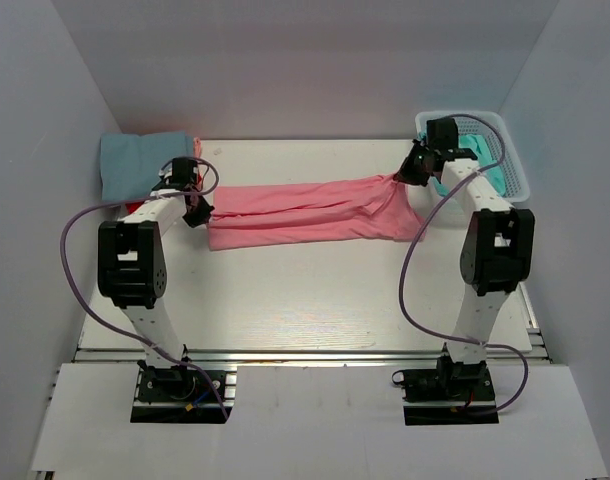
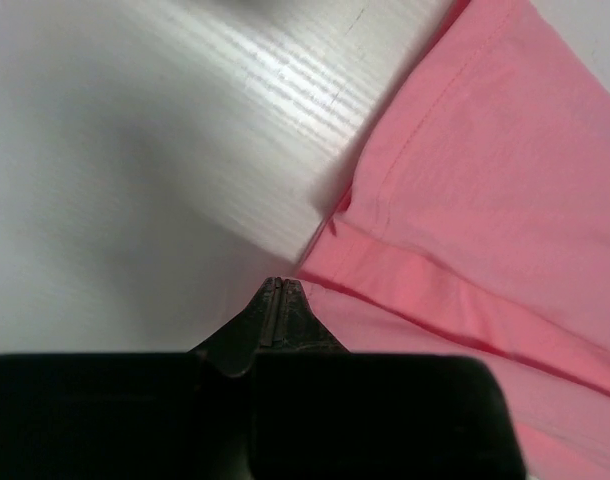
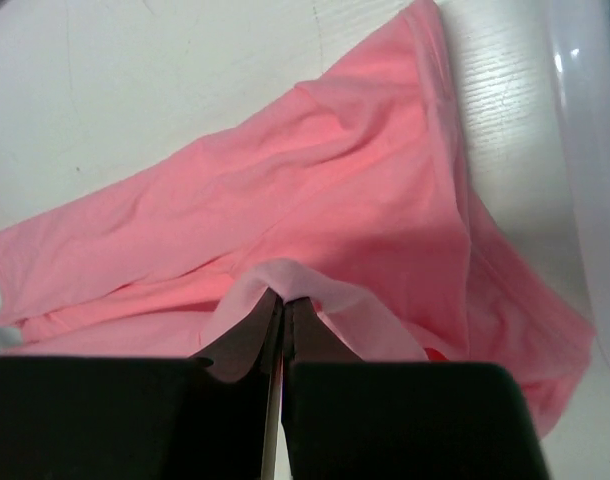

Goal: Fold and stack the t-shirts
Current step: Fold the other side of the tshirt into a rectangle

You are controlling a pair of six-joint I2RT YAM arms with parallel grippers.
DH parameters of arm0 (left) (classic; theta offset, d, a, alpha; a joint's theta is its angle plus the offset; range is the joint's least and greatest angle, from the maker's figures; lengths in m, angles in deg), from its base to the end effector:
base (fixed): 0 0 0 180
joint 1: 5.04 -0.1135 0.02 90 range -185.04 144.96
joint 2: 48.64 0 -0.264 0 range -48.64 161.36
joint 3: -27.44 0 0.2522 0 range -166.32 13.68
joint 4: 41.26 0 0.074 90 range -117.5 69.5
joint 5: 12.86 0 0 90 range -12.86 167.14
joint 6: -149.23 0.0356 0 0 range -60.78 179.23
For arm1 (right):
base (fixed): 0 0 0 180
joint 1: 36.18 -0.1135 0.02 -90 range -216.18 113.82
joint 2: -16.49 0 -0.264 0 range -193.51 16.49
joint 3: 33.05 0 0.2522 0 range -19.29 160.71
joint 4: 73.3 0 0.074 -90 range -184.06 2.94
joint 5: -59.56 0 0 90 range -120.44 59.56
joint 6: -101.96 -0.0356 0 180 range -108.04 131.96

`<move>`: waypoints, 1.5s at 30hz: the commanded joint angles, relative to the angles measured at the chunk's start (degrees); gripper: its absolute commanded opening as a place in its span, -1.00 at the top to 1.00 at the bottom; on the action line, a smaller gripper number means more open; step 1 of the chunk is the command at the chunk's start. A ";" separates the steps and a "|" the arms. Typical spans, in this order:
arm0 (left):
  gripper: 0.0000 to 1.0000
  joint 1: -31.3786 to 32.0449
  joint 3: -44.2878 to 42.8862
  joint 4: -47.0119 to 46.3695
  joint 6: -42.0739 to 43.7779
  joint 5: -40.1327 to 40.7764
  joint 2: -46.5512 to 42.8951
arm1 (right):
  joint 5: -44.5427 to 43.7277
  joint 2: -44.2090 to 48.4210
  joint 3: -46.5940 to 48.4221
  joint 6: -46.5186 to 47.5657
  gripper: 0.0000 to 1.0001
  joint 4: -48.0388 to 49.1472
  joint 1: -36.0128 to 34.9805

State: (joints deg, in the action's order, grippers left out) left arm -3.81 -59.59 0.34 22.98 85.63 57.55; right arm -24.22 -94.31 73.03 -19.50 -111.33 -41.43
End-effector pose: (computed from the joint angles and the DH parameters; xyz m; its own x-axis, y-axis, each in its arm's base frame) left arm 0.3852 -0.0030 0.1890 -0.6734 -0.5705 -0.4701 -0.5569 0.8097 -0.1849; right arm 0.4432 0.0446 0.2653 -0.6654 0.4599 -0.5880 0.2076 0.8706 0.4460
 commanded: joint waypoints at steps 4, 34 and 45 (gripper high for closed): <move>1.00 -0.36 -7.05 -0.24 1.09 0.12 4.10 | 3.89 -11.94 13.94 8.60 1.00 -4.55 0.16; -1.00 2.28 -1.26 -15.00 15.68 -38.99 2.08 | 22.52 -8.63 0.22 13.27 -0.80 4.15 -3.09; -1.00 1.75 4.10 -10.97 16.21 -29.86 4.37 | 23.75 -19.27 15.14 10.47 -0.80 4.14 -6.34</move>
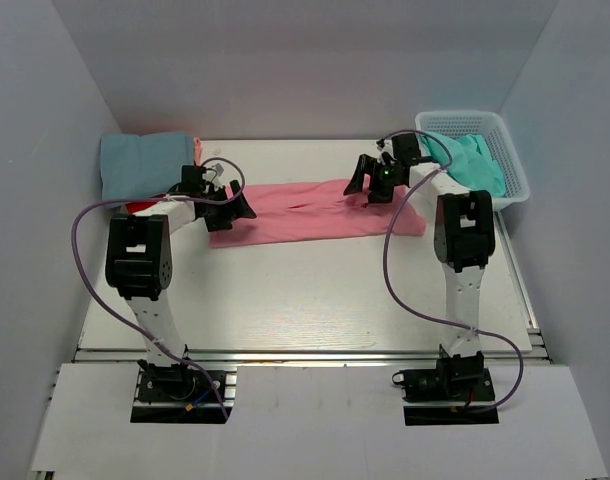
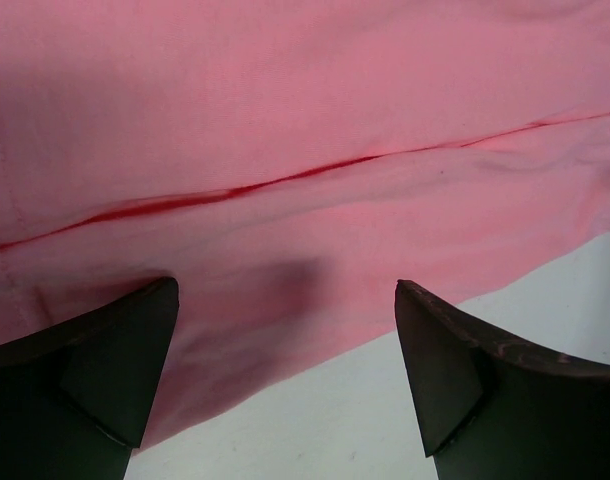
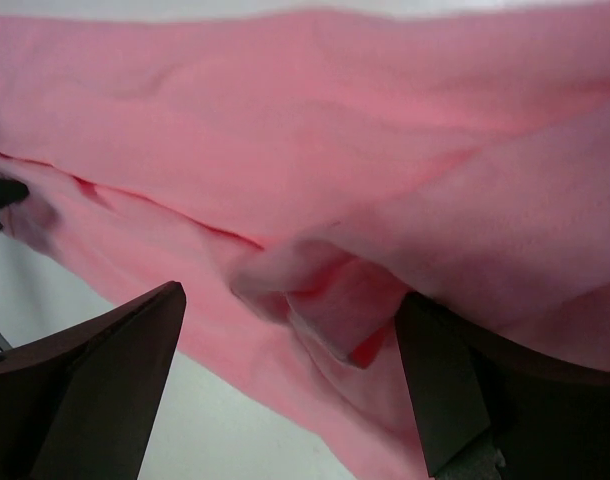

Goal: Fold and stack the t-shirts
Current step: Fold the other side of the tshirt into a rectangle, then rotate the tshirt 90 degrees

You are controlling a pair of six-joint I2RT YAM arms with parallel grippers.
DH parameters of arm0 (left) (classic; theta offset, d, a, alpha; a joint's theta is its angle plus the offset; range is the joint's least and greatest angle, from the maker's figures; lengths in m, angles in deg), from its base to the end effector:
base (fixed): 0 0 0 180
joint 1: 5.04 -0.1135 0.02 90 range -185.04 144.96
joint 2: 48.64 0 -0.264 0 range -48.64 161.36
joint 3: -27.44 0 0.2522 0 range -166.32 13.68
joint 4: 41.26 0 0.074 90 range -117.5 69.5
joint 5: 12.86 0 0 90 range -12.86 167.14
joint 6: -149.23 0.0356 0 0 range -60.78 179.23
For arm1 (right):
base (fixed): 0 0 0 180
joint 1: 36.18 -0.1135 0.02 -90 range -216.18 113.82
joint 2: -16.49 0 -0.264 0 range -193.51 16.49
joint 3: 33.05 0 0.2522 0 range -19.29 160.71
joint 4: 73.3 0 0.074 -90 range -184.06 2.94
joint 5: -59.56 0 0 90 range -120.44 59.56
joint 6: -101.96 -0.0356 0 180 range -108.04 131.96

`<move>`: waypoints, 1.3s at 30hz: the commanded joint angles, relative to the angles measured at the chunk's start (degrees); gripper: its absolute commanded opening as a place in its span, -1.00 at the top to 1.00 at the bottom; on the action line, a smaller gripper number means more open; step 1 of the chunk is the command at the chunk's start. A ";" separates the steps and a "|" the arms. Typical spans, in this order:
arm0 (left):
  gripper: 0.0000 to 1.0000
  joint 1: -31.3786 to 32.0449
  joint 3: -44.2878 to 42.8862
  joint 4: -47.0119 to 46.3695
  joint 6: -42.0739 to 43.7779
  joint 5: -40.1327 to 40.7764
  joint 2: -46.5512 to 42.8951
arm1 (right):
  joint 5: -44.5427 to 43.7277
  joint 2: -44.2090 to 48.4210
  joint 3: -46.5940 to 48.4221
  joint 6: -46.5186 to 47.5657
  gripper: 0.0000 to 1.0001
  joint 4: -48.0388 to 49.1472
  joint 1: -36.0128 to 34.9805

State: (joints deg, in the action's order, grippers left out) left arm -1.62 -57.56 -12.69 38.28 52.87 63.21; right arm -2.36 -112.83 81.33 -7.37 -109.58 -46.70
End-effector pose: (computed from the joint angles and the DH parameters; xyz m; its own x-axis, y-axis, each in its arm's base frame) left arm 0.4021 -0.0387 0.1570 -0.8702 -0.2745 -0.4090 -0.0256 0.8544 -0.5190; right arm 0.4856 0.1072 0.1705 -0.8725 0.1350 -0.4696 -0.1718 0.8149 0.5536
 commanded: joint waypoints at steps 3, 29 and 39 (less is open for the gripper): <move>-1.00 -0.43 3.12 3.47 0.39 4.58 -1.29 | 0.68 -3.57 11.42 -4.56 -0.80 5.21 -2.30; -1.00 0.62 -4.25 -1.01 11.11 -13.52 -3.33 | -12.87 19.99 -25.21 -1.85 -0.80 19.54 -3.63; -1.00 0.62 -5.51 8.21 12.07 -0.64 5.66 | -20.61 7.60 -16.26 -8.18 -0.80 10.67 -1.87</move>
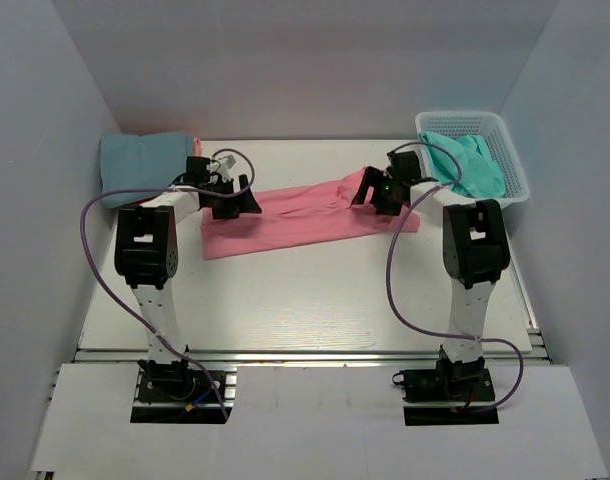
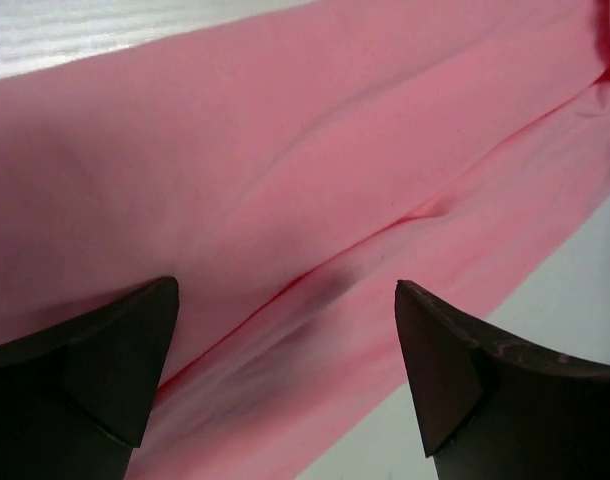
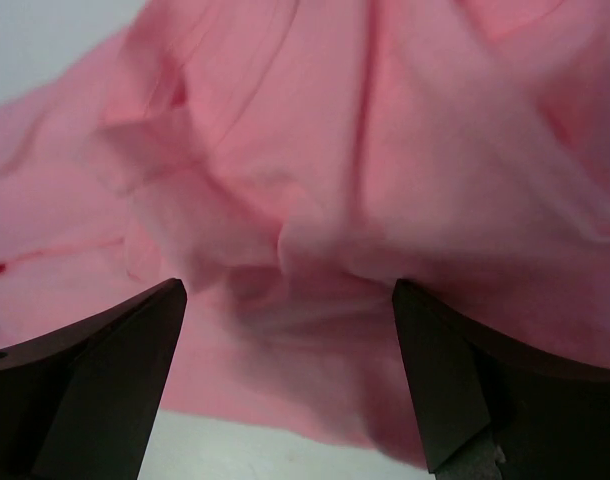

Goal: Fold and stack the t-shirts
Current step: Rotate the tshirt 90 degrees

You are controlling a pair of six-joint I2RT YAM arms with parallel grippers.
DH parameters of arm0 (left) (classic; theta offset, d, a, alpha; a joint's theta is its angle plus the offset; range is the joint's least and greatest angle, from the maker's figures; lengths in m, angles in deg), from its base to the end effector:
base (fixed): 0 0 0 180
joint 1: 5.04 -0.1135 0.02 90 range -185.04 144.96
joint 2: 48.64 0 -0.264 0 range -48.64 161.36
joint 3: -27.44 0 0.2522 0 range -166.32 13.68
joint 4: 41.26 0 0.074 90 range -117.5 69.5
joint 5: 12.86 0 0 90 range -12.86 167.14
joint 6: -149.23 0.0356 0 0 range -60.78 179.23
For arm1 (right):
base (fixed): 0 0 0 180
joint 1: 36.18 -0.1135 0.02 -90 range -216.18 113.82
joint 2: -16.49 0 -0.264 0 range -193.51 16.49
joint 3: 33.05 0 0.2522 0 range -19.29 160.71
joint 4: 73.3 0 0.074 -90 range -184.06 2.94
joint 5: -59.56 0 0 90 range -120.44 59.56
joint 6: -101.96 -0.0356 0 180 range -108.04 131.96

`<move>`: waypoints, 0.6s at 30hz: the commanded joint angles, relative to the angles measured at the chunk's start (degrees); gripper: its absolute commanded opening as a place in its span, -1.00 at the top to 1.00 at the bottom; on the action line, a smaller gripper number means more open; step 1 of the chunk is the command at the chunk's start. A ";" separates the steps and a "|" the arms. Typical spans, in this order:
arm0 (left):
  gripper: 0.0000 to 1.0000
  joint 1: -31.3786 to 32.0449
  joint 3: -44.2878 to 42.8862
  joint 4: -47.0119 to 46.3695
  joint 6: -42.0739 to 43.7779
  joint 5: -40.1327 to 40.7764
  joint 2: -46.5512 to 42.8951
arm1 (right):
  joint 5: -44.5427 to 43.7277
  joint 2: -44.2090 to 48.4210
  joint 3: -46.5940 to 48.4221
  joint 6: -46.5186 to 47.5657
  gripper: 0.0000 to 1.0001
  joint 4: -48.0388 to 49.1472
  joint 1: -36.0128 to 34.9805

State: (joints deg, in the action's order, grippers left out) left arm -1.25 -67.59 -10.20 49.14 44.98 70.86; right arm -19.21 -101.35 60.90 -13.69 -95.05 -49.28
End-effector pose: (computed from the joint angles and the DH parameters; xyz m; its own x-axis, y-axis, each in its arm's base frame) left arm 0.4363 -0.0479 0.1530 -0.8724 -0.0908 -0.4803 0.2069 0.8216 -0.5312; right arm 0.4368 0.1088 0.1669 -0.7814 0.2541 -0.5700 -0.0185 0.9035 0.4282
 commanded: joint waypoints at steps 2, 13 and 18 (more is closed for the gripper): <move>-1.00 0.25 8.31 7.74 -1.15 10.27 -4.00 | -2.18 -9.64 9.54 -2.47 -0.80 -6.50 0.45; -1.00 21.77 34.35 10.82 -7.14 -20.74 -17.44 | 21.20 -35.10 49.99 -12.22 -0.80 10.41 -5.79; -1.00 24.68 26.61 7.51 -5.55 -22.32 -26.58 | 16.91 -27.55 48.05 -7.50 -0.80 10.90 -7.02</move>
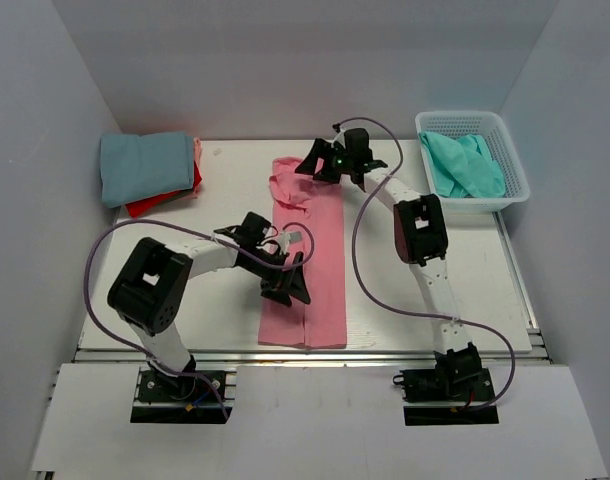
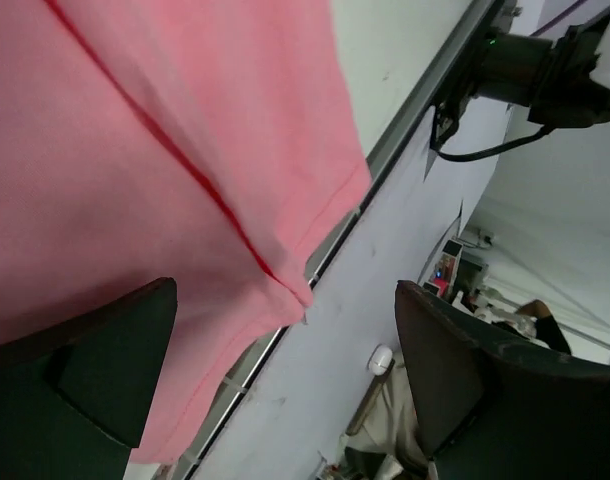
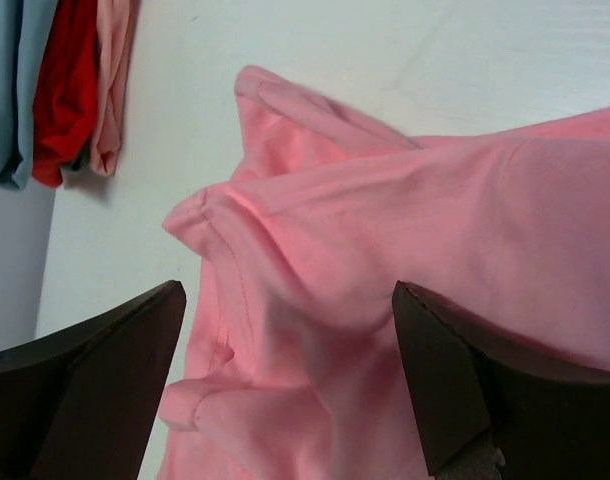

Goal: Fold and stack the t-shirts
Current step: Rotate the tshirt 90 degrees

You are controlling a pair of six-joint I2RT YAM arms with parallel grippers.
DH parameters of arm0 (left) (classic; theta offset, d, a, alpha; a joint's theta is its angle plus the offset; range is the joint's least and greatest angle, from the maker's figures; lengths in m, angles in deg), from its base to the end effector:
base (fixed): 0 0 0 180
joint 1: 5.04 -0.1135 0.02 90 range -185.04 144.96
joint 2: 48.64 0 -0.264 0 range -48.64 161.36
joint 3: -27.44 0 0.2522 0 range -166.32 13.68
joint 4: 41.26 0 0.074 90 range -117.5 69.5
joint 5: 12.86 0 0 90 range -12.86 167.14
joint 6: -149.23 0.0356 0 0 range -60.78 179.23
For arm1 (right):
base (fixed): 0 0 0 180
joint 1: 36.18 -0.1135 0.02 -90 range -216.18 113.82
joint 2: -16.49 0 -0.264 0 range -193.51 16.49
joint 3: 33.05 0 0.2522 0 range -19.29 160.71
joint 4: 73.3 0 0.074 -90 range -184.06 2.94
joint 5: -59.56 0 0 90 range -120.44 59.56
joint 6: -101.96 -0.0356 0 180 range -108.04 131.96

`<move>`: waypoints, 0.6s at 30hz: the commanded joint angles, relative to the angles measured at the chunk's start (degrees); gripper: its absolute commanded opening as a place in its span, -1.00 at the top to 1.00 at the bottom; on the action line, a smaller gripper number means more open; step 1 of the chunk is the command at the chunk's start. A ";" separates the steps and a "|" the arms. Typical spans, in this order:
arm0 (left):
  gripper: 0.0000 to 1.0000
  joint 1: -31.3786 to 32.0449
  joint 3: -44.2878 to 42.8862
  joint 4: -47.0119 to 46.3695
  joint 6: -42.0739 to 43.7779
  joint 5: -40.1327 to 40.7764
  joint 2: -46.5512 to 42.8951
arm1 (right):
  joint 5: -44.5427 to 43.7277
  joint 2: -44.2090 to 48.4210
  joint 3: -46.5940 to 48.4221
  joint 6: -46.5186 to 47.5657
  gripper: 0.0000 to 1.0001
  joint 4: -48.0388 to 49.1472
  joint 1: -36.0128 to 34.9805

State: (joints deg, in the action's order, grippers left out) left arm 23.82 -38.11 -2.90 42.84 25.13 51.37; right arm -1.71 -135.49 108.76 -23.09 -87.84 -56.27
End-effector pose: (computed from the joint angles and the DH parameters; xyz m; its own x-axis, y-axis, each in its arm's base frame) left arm 0.2511 -0.1704 0.1391 -0.9441 0.3220 -0.0709 0.2445 0.5395 -0.8057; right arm 0.5547 0.2211 0.1490 -0.7299 0.2693 -0.6283 -0.3569 0.6339 0.6862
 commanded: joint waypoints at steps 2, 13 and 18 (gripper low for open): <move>-1.00 0.14 -2.88 -1.57 0.74 -1.17 -11.30 | -2.97 11.15 -1.39 6.12 -0.80 2.01 -0.12; -1.00 -2.23 -2.17 -1.56 -5.58 29.58 -20.81 | -23.70 21.38 -7.37 19.05 -0.80 -21.50 -7.58; -1.00 -4.77 -2.17 1.22 -10.59 40.39 -21.34 | -37.59 21.73 -10.62 19.41 -0.80 -30.41 -13.02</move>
State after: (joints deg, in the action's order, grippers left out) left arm 20.65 -40.47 -3.14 36.02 55.49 32.33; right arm -27.87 -112.98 100.85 -5.78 -106.66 -65.70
